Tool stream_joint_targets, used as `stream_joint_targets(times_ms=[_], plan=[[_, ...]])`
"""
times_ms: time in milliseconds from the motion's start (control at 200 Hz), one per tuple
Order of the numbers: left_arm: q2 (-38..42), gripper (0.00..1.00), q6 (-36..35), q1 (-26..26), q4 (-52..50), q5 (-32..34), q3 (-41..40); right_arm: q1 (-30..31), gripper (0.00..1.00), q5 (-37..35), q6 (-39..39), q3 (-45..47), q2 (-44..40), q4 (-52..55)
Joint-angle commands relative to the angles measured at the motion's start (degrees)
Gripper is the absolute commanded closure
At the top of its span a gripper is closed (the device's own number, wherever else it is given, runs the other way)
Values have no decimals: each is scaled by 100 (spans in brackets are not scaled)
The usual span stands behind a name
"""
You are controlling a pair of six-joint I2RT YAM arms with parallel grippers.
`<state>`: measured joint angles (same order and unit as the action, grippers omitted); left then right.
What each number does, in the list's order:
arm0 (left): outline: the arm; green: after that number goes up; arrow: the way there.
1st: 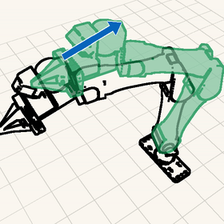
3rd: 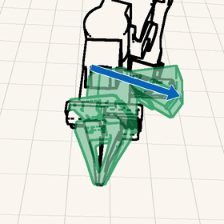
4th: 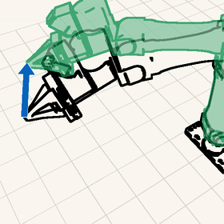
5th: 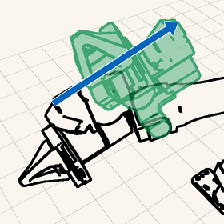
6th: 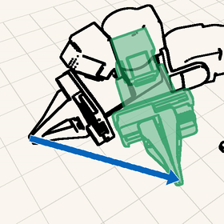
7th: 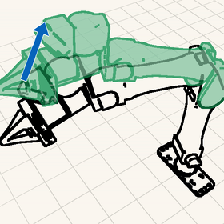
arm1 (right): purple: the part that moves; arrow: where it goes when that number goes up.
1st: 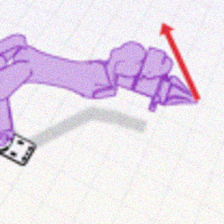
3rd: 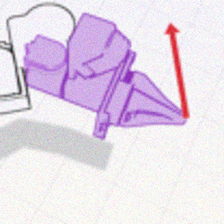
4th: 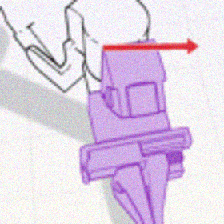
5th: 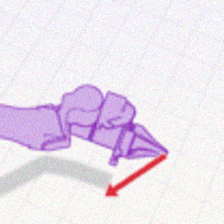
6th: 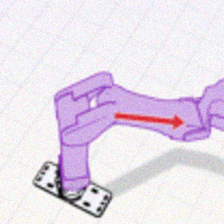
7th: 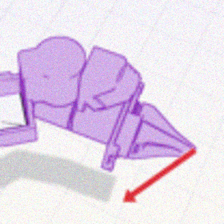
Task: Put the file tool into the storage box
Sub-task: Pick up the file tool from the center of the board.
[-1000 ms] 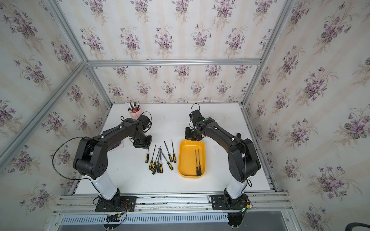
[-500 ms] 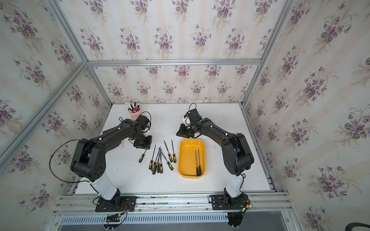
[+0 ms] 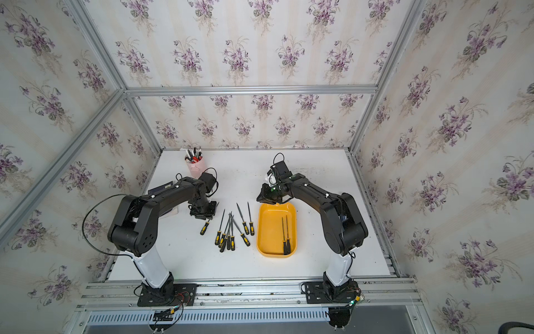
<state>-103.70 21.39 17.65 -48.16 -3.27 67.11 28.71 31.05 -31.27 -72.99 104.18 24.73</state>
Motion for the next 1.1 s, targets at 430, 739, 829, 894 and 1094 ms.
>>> stream_joint_targets(times_ms=[430, 739, 829, 894, 1094], plan=[[856, 52, 51, 15, 64, -20, -955, 3, 77, -47, 73, 86, 23, -27], [439, 59, 103, 17, 456, -1, -988, 3, 77, -43, 101, 5, 118, -31], [236, 72, 87, 14, 488, 46, -911, 3, 78, -54, 103, 0, 112, -4], [175, 80, 77, 17, 490, 46, -893, 3, 78, -64, 116, 16, 84, 15], [533, 91, -48, 18, 153, -148, -793, 3, 78, -116, 138, 59, 37, 67]])
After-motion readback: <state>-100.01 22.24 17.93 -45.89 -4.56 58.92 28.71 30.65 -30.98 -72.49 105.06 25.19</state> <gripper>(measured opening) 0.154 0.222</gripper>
